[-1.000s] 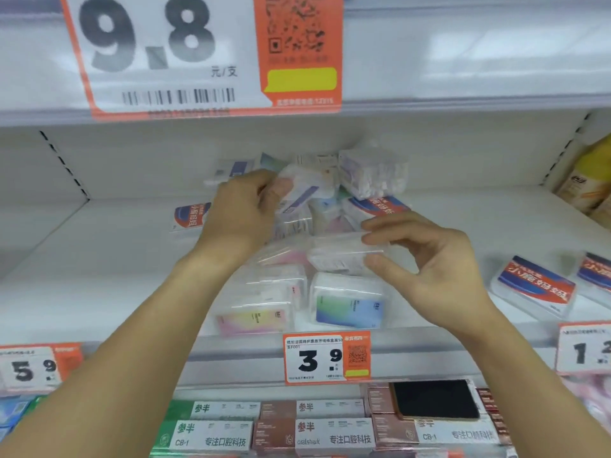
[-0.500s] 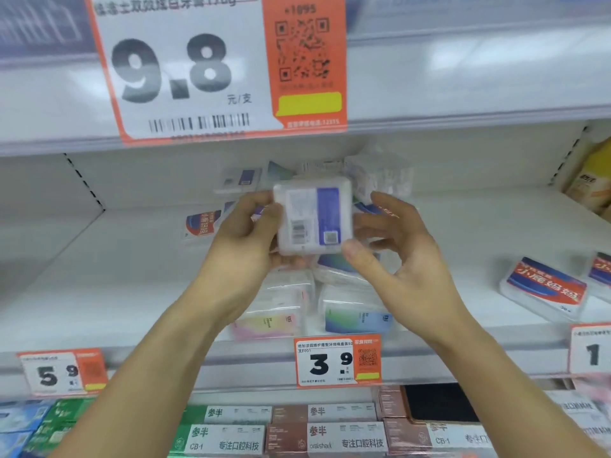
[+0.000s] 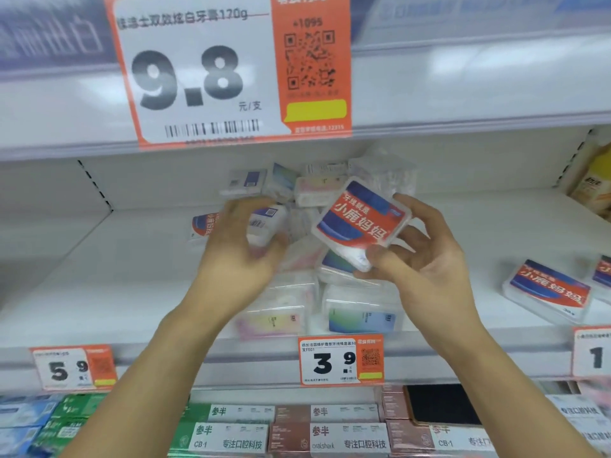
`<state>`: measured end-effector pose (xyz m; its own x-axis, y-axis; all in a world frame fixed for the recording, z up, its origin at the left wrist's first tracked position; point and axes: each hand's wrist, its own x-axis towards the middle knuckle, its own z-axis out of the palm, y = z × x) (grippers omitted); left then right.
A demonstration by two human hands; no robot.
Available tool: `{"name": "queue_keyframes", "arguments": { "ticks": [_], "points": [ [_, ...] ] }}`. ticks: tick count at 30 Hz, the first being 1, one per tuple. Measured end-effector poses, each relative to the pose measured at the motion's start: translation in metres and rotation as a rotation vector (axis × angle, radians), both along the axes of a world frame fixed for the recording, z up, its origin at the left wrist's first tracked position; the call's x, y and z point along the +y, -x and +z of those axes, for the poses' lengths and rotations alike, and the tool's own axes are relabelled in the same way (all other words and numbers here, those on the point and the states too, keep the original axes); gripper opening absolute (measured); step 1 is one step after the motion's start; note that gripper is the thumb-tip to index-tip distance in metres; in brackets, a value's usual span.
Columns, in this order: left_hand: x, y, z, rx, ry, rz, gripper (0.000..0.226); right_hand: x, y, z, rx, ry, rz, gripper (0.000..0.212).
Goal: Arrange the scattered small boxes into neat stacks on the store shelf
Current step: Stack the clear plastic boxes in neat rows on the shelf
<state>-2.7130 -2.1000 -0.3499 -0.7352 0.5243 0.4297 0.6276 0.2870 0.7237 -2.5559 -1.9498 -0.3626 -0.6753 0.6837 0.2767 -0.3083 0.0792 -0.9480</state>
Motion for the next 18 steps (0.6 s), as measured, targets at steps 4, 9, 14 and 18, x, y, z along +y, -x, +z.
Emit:
{"name": "queue_keyframes", "arguments": {
  "ticks": [4,9,14,18],
  "points": [
    [-0.004,0.035,-0.018,-0.087,0.231,0.183,0.07,0.001,-0.001,-0.003,-0.038,-0.14,-0.069,0.062],
    [-0.006,0.046,-0.025,-0.147,0.096,0.22,0.057,-0.002,0.0,-0.002,-0.057,-0.187,-0.1,0.059],
    [-0.015,0.039,0.0,-0.332,-0.188,0.259,0.024,-0.004,-0.002,-0.002,-0.029,-0.117,-0.138,0.06],
    [-0.009,0.014,0.02,-0.55,-0.203,0.169,0.068,-0.007,-0.005,-0.001,0.0,-0.05,-0.158,0.048]
  ]
}}
